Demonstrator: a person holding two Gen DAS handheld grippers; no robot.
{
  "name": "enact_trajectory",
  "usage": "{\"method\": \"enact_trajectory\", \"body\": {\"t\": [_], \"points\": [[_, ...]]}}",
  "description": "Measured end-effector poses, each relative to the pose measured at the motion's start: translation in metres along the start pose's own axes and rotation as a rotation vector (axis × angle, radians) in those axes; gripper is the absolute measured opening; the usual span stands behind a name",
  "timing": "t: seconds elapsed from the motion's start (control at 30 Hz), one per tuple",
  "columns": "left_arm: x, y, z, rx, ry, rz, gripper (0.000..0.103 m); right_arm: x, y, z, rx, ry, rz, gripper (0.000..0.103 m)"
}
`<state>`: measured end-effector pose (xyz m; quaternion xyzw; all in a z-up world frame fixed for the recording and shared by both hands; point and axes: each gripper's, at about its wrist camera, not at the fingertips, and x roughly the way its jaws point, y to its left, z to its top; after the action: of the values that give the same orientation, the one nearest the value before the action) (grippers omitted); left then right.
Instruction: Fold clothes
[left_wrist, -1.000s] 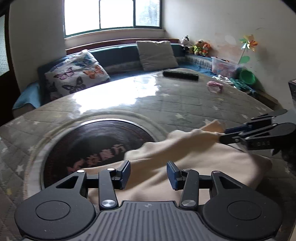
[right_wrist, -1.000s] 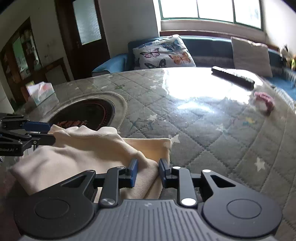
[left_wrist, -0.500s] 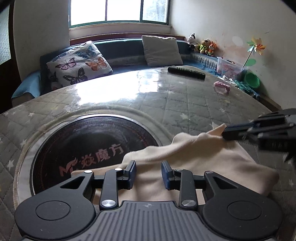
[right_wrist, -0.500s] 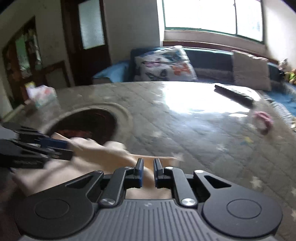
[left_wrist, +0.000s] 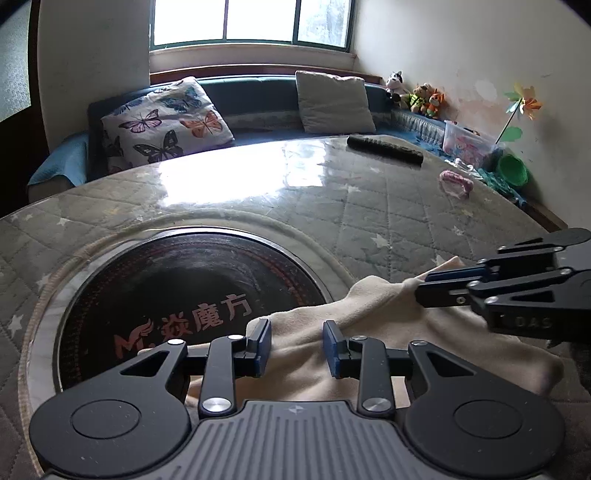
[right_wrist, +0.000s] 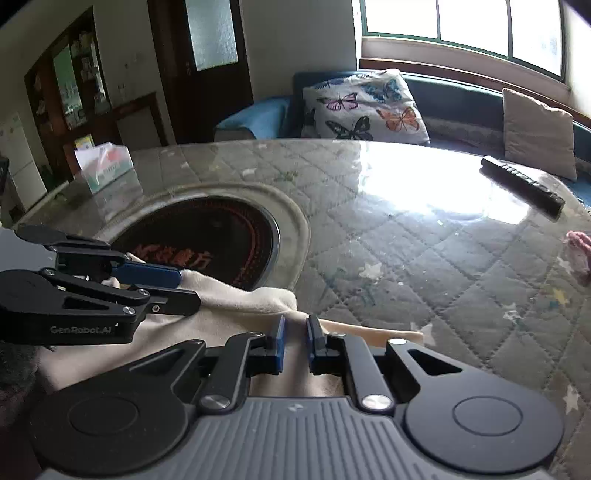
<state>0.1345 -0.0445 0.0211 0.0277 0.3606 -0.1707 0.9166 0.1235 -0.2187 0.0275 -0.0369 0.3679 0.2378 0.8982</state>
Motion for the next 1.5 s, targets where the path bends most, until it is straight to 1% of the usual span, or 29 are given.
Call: {"method": "enact_trajectory", "body": {"t": [0.03,0.1,0.23,0.33,0.5,0.57,0.67,0.7,0.8,0.9,0.97,1.07,1.13,1.2,1.5], "points": [[-0.003,-0.001,-0.001,0.002,-0.003,0.001,0.037,-0.005,0.001,-0.002,-0.001,-0.007,-0.001,0.013],[-0.011,-0.005,-0.005,0.013,-0.017,0.007,0.05,-0.014,0.003,-0.005,-0.008,-0.019,0.0,0.014],[-0.03,-0.014,-0.014,0.03,-0.039,0.003,0.055,-0.035,0.013,-0.018,-0.015,-0.039,0.015,0.018],[-0.043,-0.022,-0.024,0.039,-0.053,-0.003,0.056,-0.048,0.019,-0.03,0.003,-0.053,0.03,0.018],[-0.061,-0.035,-0.042,0.063,-0.086,0.002,0.056,-0.065,0.032,-0.05,-0.009,-0.098,0.04,0.018],[-0.065,-0.037,-0.049,0.061,-0.084,-0.011,0.056,-0.071,0.034,-0.057,0.001,-0.116,0.043,0.019],[-0.064,-0.04,-0.058,0.064,-0.074,0.0,0.056,-0.073,0.032,-0.067,0.017,-0.125,0.04,0.02],[-0.063,-0.04,-0.061,0.058,-0.069,0.002,0.056,-0.072,0.031,-0.07,0.027,-0.125,0.038,0.02],[-0.061,-0.035,-0.067,0.027,-0.062,0.008,0.057,-0.07,0.026,-0.08,0.061,-0.13,0.033,0.026],[-0.06,-0.03,-0.07,0.003,-0.064,0.001,0.057,-0.069,0.019,-0.089,0.08,-0.165,0.05,0.026],[-0.061,-0.029,-0.07,0.0,-0.064,0.002,0.057,-0.069,0.016,-0.09,0.097,-0.172,0.061,0.026],[-0.062,-0.028,-0.072,-0.008,-0.069,0.002,0.059,-0.076,0.016,-0.091,0.11,-0.186,0.046,0.027],[-0.062,-0.026,-0.074,-0.018,-0.074,-0.001,0.06,-0.077,0.013,-0.094,0.119,-0.178,0.037,0.027],[-0.062,-0.025,-0.074,-0.028,-0.076,-0.001,0.06,-0.074,0.008,-0.098,0.142,-0.172,0.049,0.027],[-0.064,-0.007,-0.07,-0.098,-0.079,-0.002,0.061,-0.074,0.011,-0.097,0.124,-0.17,0.041,0.028]]}}
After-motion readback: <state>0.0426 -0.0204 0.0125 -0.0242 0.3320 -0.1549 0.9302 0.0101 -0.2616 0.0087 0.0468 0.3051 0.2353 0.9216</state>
